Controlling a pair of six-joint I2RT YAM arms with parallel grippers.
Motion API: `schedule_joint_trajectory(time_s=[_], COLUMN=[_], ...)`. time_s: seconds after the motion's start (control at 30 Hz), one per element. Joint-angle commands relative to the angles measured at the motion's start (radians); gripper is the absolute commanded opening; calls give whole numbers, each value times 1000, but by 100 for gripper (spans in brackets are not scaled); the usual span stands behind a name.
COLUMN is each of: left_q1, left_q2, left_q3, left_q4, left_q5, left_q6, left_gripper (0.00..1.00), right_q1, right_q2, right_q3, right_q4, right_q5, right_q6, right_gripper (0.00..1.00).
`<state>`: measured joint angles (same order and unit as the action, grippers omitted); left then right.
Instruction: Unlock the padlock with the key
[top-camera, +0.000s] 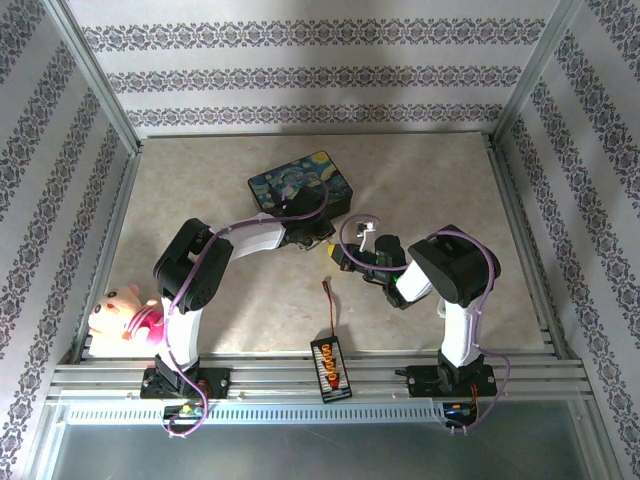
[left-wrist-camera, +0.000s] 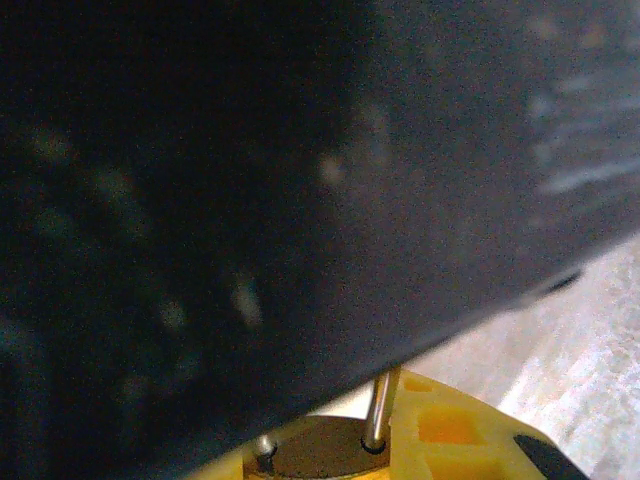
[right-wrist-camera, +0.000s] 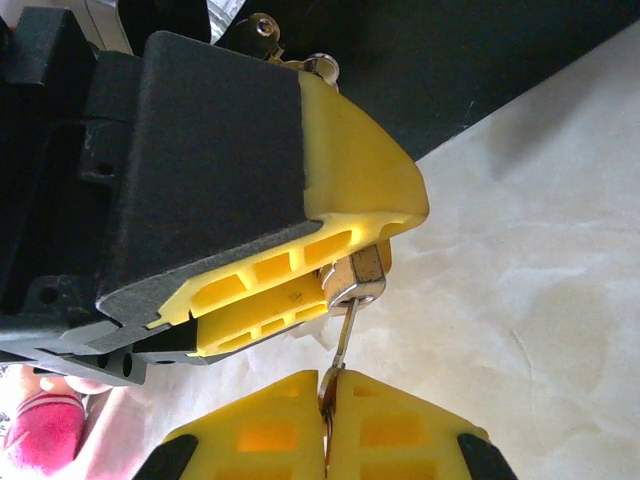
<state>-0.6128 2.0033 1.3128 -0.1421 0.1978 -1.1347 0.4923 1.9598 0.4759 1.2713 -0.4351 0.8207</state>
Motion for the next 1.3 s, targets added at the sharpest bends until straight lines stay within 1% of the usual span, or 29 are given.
schedule_joint_trajectory(time_s=[0.0, 0.33, 0.67, 0.87, 1.27], left_q1=[-33, -34, -33, -33, -27], left_q2=[-9, -18, -15, -8, -30], left_q3=[-23, -36, -30, -21, -40], left_q4=[18, 35, 55, 72, 99], left_q5=[205, 235, 261, 293, 295], left_q6=[-68, -83, -101, -127, -166], left_gripper=[1, 0, 0, 0, 0], right_q1=[-12, -49, -63, -61, -67], right_q2=[14, 13, 63, 76, 82], right_q3=[49, 79, 116, 101, 55], right_q4=[115, 115, 115, 115, 115], right_q5=[62, 44, 9, 22, 56], right_q6=[11, 37, 69, 56, 40], right_gripper=[0, 0, 0, 0, 0])
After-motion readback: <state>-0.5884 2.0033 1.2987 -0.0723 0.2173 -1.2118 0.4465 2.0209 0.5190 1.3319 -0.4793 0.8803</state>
